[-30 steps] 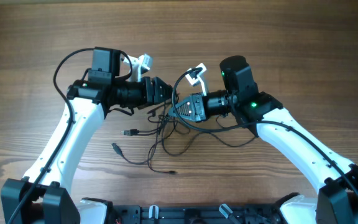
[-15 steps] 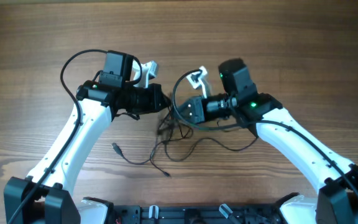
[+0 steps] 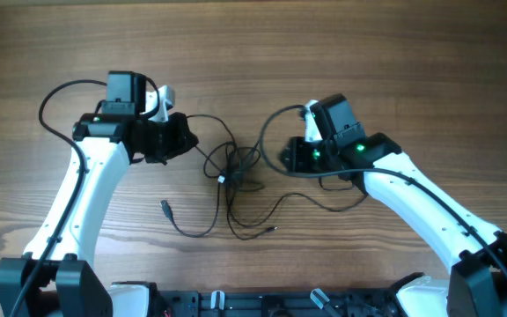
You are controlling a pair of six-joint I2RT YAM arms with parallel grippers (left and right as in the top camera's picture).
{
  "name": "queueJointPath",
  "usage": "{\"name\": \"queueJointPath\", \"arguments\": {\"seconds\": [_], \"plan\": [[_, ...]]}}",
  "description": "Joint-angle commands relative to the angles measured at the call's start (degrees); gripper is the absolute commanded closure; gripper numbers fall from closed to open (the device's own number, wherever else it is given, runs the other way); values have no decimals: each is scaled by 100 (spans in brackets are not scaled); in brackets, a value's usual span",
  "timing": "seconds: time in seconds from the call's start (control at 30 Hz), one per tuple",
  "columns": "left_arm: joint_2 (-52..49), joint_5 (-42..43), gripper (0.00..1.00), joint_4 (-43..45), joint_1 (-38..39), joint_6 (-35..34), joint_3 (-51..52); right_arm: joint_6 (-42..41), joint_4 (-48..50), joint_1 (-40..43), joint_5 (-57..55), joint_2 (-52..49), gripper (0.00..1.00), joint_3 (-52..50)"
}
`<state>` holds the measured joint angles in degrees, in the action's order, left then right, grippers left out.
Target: Untangle cables
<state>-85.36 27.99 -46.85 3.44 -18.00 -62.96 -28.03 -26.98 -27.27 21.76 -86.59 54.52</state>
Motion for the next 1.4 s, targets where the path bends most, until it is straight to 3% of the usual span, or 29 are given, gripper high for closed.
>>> {"name": "queueJointPath", "arguments": {"seconds": [0.0,0.2,0.43,0.63,0.93,1.07,1.13,1.27,1.37], "plan": [[83,1261,96,179,-57,127,-79,1029,566,-243,2688,-22,61,22],[83,1246,96,186,-57,129,-79,1923,356,-688,2719,-22,57,22],[83,1246,96,181,-57,131,-79,1923,61,-706,2686,-22,57,22],[83,1246,96,184,-57,131,-79,1908,-568,-706,1377,-22,63,22],[83,1246,96,181,-57,129,-79,1908,-463,-706,1357,-33,64,20],[83,1246,96,181,-57,129,-79,1897,-461,-708,1362,-223,71,20],[83,1134,96,179,-57,129,-79,1882,-452,-706,1360,-367,93,20],[83,76,96,-197,-81,129,-79,599,-540,-684,-205,-396,96,20],[83,-682,96,-444,-269,127,-79,-780,-1279,-579,-1954,-393,96,20]]}}
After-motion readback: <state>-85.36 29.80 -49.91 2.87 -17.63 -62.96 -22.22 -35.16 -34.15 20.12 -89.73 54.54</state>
